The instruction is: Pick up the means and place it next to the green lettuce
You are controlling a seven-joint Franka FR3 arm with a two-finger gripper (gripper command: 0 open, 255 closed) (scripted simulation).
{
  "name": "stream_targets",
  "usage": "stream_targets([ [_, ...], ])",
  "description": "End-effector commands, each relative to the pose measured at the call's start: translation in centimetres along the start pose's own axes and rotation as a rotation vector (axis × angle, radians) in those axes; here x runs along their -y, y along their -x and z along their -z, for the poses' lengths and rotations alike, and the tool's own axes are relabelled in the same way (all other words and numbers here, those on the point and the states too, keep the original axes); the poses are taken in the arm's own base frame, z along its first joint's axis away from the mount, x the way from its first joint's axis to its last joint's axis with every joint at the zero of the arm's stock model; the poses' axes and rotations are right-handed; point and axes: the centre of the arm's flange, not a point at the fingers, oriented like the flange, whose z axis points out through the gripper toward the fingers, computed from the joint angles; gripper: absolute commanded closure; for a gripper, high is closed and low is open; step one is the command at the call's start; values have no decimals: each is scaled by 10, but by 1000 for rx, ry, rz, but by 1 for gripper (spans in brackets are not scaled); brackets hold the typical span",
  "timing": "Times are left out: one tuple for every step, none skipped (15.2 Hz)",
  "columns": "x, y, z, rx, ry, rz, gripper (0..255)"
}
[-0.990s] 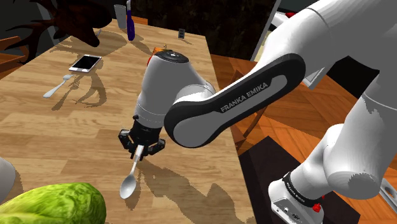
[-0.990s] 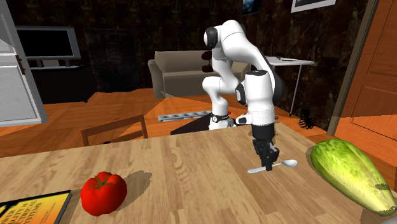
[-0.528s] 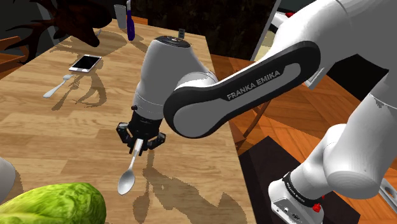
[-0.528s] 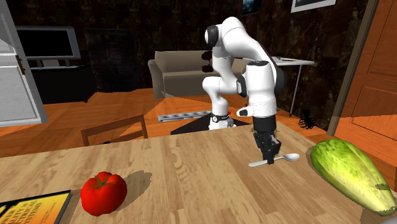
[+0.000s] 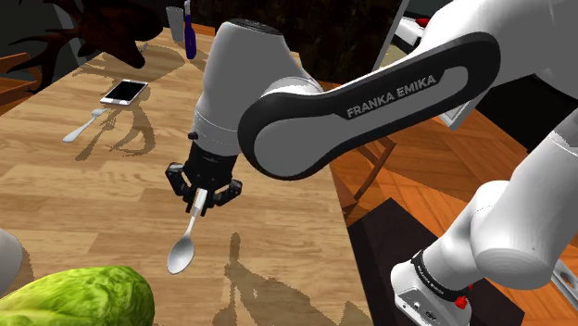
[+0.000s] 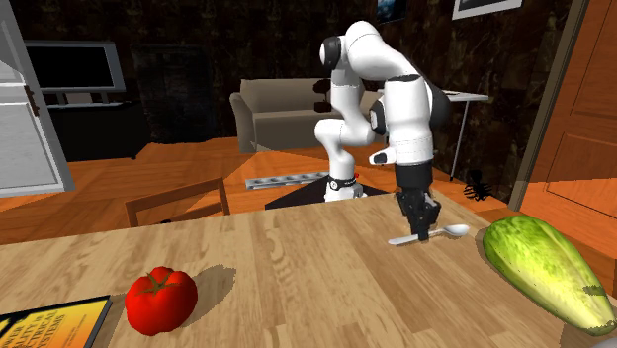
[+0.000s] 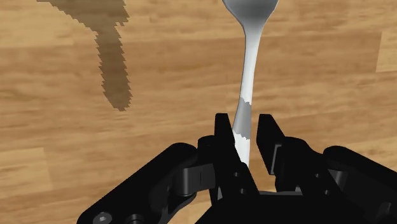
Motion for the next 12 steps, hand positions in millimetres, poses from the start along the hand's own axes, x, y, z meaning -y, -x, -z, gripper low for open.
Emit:
stream_targets([
  [2, 2, 12, 0, 0, 0, 255],
  [3, 2, 17, 0, 0, 0, 255],
  [4, 3, 22, 0, 0, 0, 255],
  [6, 4, 27, 0, 0, 0, 255],
  [7, 4, 32, 0, 0, 0, 255],
  [8, 5, 37, 0, 0, 0, 255],
  [9, 6, 42, 0, 0, 0, 255],
  [11, 6, 47, 0, 0, 0, 255],
  [12, 7, 52, 0, 0, 0, 255],
  [13, 7, 57, 0, 0, 0, 255],
  [14, 8, 63, 0, 0, 0, 255],
  [16, 9, 68, 0, 0, 0, 255],
])
